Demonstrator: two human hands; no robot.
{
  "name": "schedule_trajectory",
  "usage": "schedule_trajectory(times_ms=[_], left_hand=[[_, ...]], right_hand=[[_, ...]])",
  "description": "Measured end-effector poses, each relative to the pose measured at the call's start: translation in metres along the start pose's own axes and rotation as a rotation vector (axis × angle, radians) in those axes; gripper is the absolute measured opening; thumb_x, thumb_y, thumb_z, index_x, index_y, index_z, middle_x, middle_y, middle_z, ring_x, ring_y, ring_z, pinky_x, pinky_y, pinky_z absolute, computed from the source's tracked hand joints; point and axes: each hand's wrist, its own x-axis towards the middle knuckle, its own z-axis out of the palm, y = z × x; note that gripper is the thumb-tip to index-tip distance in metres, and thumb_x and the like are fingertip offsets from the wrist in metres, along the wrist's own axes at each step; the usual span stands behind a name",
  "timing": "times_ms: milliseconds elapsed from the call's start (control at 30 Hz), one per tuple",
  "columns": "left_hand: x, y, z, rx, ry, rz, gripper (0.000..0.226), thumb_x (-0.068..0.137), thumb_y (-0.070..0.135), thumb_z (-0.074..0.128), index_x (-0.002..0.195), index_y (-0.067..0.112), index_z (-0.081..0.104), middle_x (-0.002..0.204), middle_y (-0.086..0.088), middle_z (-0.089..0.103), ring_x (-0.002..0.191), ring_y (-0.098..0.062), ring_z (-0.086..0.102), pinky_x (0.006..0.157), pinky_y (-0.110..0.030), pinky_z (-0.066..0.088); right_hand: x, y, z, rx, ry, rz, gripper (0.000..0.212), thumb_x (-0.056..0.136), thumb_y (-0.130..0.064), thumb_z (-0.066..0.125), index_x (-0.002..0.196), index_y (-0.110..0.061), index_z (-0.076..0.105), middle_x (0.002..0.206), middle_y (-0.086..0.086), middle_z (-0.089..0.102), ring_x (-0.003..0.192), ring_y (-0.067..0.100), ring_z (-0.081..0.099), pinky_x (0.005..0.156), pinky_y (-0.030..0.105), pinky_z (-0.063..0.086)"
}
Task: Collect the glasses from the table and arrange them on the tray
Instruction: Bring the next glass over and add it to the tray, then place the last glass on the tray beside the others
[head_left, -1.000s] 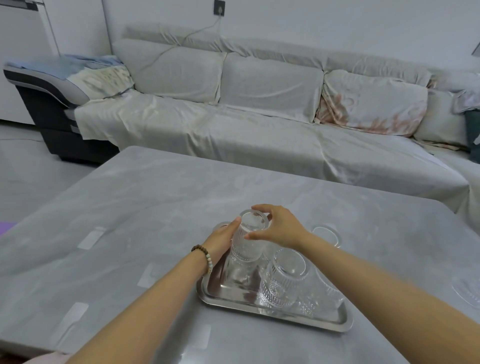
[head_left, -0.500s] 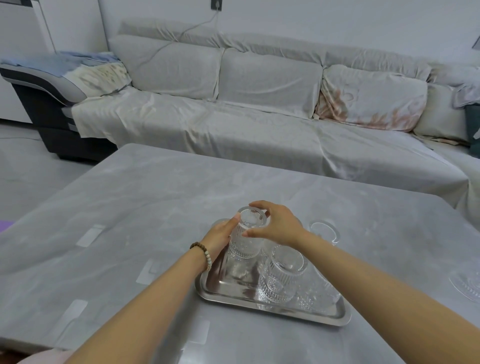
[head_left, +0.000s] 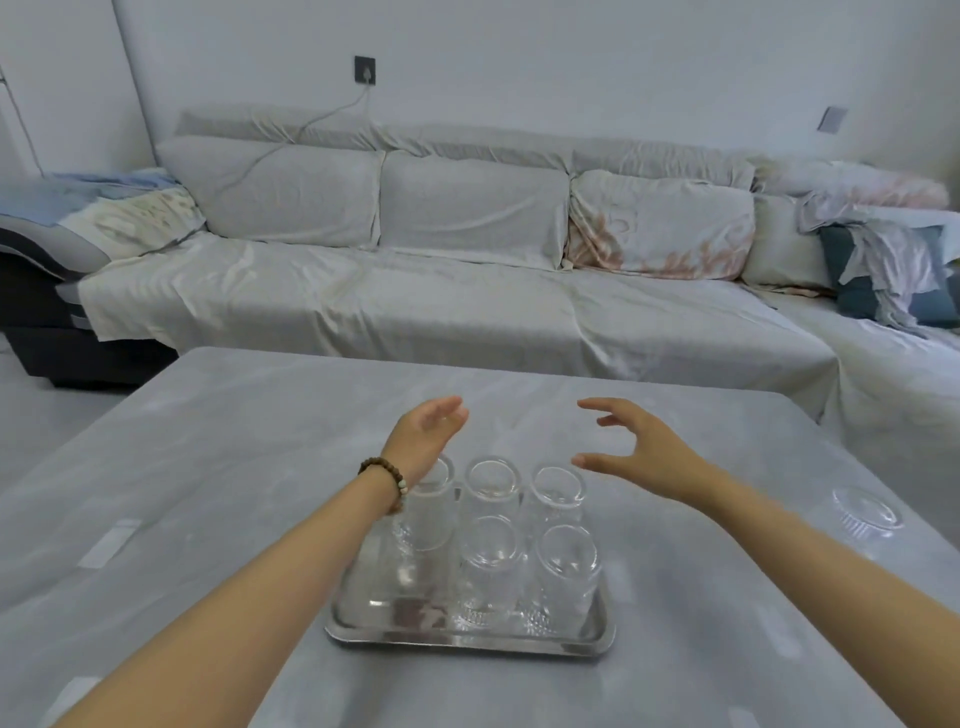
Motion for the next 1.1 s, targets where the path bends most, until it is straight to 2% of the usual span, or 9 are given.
schedule_trajectory(times_ms=[100,200,333,467,600,767,867,1033,1100], left_hand=[[0.007,0.018,0.047,0.119,-0.101,0.062,0.038,0.090,0.028,0.059,0.125,0.016,0.057,0.130,-0.001,0.056,0.117,-0.009,0.049,0.096,-0.021,0.034],[0.011,0.027,0.101,0.157,-0.216,0.075,0.040,0.090,0.030,0.058,0.127,0.018,0.056,0.134,-0.001,0.055,0.125,-0.015,0.047,0.097,-0.023,0.035],[0.013,0.031,0.174,0.186,-0.340,0.073,0.040,0.090,0.032,0.057,0.127,0.017,0.055,0.134,-0.002,0.055,0.126,-0.018,0.048,0.099,-0.026,0.038],[0.014,0.025,0.244,0.211,-0.451,0.043,0.042,0.090,0.031,0.057,0.128,0.016,0.054,0.134,-0.003,0.055,0.126,-0.020,0.050,0.104,-0.032,0.040],[0.015,0.013,0.298,0.213,-0.509,-0.001,0.042,0.089,0.031,0.058,0.128,0.016,0.053,0.135,-0.003,0.054,0.126,-0.021,0.050,0.105,-0.035,0.040],[0.018,-0.004,0.359,0.227,-0.563,-0.051,0.047,0.088,0.034,0.059,0.132,0.017,0.050,0.138,-0.002,0.050,0.126,-0.021,0.049,0.100,-0.031,0.042],[0.021,-0.011,0.391,0.214,-0.582,-0.075,0.055,0.087,0.037,0.060,0.136,0.018,0.044,0.141,-0.002,0.047,0.126,-0.021,0.048,0.098,-0.029,0.042],[0.026,-0.014,0.428,0.167,-0.622,-0.060,0.063,0.085,0.048,0.057,0.141,0.025,0.039,0.145,-0.001,0.043,0.127,-0.020,0.047,0.098,-0.029,0.040],[0.027,-0.017,0.437,0.144,-0.644,-0.046,0.062,0.086,0.047,0.057,0.141,0.025,0.039,0.145,-0.003,0.043,0.127,-0.021,0.048,0.100,-0.031,0.041]], right_hand=[[-0.027,0.036,-0.047,-0.021,0.062,0.076,0.067,0.072,-0.042,0.078,0.132,-0.033,0.048,0.137,-0.011,0.047,0.121,0.008,0.049,0.097,0.022,0.033],[-0.057,0.074,-0.086,-0.026,0.123,0.146,0.067,0.072,-0.043,0.077,0.132,-0.034,0.048,0.139,-0.011,0.045,0.125,0.008,0.047,0.102,0.025,0.033],[-0.094,0.125,-0.125,-0.012,0.206,0.230,0.069,0.074,-0.039,0.077,0.135,-0.032,0.047,0.145,-0.008,0.041,0.133,0.014,0.040,0.109,0.031,0.030],[-0.124,0.175,-0.148,0.017,0.256,0.296,0.071,0.075,-0.037,0.077,0.137,-0.032,0.043,0.150,-0.008,0.035,0.134,0.009,0.035,0.105,0.025,0.026],[-0.142,0.220,-0.153,0.067,0.296,0.361,0.076,0.074,-0.035,0.078,0.139,-0.030,0.041,0.150,-0.006,0.036,0.135,0.013,0.037,0.109,0.031,0.030],[-0.147,0.274,-0.145,0.199,0.291,0.438,0.079,0.073,-0.036,0.079,0.140,-0.032,0.037,0.148,-0.005,0.038,0.124,0.009,0.042,0.103,0.028,0.033],[-0.142,0.297,-0.138,0.263,0.291,0.446,0.081,0.073,-0.038,0.078,0.141,-0.031,0.035,0.147,-0.008,0.039,0.125,0.012,0.046,0.104,0.030,0.037],[-0.133,0.316,-0.130,0.386,0.297,0.408,0.074,0.072,-0.034,0.079,0.136,-0.030,0.043,0.135,-0.015,0.048,0.119,0.016,0.056,0.100,0.035,0.047],[-0.130,0.320,-0.127,0.442,0.318,0.388,0.069,0.073,-0.029,0.080,0.133,-0.029,0.047,0.134,-0.011,0.053,0.117,0.016,0.059,0.099,0.036,0.049]])
